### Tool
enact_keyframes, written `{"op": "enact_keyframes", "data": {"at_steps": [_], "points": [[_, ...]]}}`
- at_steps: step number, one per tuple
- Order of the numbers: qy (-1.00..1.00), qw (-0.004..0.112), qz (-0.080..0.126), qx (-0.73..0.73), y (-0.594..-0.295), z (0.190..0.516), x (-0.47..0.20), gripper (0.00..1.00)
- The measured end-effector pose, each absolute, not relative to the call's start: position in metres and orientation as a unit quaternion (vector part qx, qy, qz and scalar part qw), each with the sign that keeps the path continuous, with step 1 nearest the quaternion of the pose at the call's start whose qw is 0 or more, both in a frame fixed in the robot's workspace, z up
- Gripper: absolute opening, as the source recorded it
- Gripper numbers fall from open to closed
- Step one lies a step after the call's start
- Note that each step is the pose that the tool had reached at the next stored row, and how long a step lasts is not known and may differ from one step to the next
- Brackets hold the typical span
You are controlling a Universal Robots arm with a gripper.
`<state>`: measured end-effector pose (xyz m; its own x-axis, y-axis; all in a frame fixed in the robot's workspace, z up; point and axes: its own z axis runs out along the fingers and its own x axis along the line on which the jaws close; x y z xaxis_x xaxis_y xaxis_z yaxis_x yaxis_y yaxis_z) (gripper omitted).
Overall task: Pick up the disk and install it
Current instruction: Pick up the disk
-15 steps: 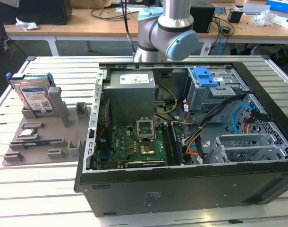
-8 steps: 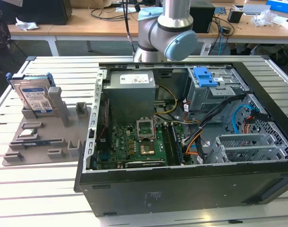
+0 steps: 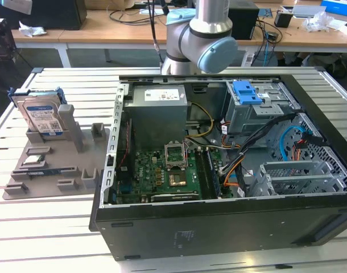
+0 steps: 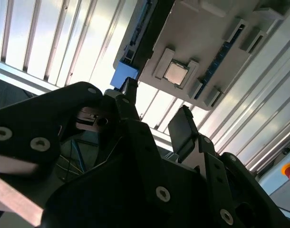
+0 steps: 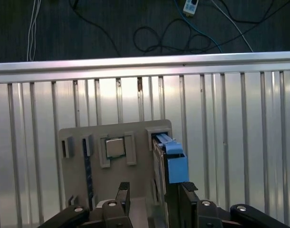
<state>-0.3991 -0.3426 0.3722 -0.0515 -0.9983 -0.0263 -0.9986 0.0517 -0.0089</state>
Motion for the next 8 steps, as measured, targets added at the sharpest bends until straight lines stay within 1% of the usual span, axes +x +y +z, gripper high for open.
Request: {"op": "enact_keyframes", "data": {"at_steps": [8], "points": [[0.725, 0.012, 0.006, -0.689, -0.330, 0.354, -0.399, 0.54]]}}
